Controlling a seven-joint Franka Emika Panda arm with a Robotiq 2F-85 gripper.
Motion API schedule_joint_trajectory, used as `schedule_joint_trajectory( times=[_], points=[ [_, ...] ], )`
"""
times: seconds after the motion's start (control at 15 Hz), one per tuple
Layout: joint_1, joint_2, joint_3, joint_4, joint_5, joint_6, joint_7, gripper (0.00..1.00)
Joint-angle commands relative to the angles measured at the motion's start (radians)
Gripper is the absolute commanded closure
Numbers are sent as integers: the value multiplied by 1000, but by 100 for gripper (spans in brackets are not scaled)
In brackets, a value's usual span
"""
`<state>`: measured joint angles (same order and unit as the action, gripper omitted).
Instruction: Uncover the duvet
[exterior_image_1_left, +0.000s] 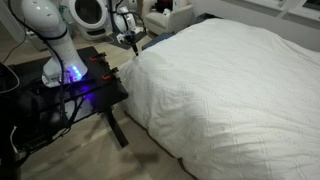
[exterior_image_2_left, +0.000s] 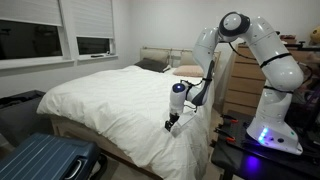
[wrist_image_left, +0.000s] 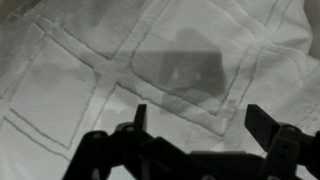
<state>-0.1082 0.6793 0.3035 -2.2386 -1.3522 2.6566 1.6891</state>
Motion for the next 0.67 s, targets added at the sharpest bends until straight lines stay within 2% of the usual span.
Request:
schedule_joint_trajectory(
  times=[0.0, 0.33, 0.6],
  points=[
    [43, 26, -44, 42, -98, -50, -1, 0],
    [75, 65, -109, 69, -287, -70, 49, 0],
    [79, 103, -127, 83, -417, -67, 132, 0]
  ],
)
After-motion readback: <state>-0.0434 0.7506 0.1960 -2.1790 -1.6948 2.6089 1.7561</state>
